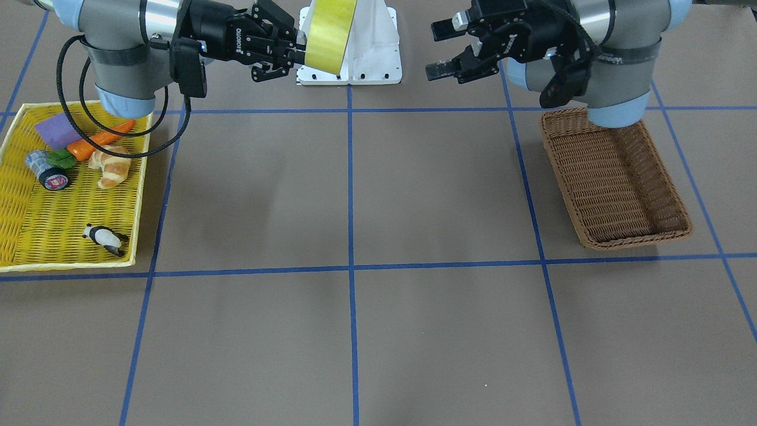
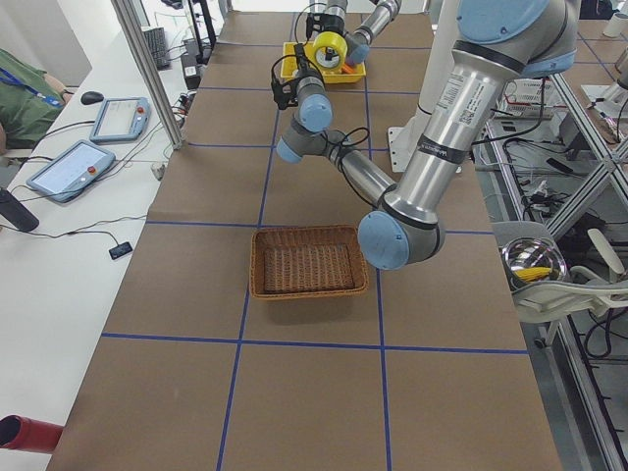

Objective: Move tape to another basket

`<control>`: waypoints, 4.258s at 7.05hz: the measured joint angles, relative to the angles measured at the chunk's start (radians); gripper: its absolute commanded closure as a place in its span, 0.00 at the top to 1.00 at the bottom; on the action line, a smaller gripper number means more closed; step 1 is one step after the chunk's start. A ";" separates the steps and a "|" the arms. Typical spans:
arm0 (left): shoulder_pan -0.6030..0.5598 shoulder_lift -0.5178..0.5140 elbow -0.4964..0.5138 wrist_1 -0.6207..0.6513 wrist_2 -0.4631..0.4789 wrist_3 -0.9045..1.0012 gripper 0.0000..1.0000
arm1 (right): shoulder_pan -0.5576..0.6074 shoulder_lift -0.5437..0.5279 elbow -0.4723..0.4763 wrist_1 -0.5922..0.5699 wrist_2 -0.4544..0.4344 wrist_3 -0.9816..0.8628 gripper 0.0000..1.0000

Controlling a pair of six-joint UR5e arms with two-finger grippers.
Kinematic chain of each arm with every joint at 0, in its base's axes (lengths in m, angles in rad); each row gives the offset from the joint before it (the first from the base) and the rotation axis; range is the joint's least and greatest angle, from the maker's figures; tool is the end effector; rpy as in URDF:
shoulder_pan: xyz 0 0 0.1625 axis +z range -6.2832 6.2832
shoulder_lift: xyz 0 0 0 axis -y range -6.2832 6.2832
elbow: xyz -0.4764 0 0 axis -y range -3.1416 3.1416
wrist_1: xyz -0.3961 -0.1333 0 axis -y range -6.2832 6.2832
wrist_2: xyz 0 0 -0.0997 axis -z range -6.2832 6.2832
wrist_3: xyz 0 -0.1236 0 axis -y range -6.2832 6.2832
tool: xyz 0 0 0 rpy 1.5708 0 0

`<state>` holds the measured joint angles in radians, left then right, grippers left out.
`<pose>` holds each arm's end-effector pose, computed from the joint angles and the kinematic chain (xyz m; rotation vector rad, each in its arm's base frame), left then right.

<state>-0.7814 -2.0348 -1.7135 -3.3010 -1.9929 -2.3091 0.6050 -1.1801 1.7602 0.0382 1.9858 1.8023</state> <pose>0.3328 -0.4466 0.2127 -0.1577 2.2691 -0.3122 -0.4025 -0.3798 0.2391 0.1672 -2.1236 0.0363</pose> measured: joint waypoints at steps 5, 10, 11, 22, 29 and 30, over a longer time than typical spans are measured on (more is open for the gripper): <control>0.094 -0.007 -0.034 0.001 0.019 -0.006 0.95 | -0.017 0.036 -0.018 -0.003 0.089 0.002 0.00; 0.161 -0.015 -0.050 0.005 0.022 -0.006 0.93 | -0.017 0.040 -0.037 -0.002 0.090 -0.001 0.00; 0.169 -0.019 -0.051 0.008 0.022 -0.006 0.93 | -0.019 0.043 -0.040 -0.002 0.090 -0.001 0.00; 0.183 -0.024 -0.045 0.014 0.022 0.002 0.71 | -0.043 0.057 -0.051 -0.001 0.080 -0.005 0.09; 0.195 -0.021 -0.045 0.007 0.021 0.009 0.00 | -0.043 0.057 -0.045 0.002 0.071 0.019 1.00; 0.195 -0.020 -0.046 0.007 0.020 0.009 0.00 | -0.042 0.055 -0.043 0.004 0.070 0.028 1.00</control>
<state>-0.5863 -2.0551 -1.7598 -3.2944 -1.9725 -2.2997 0.5633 -1.1252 1.7175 0.0423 2.0562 1.8306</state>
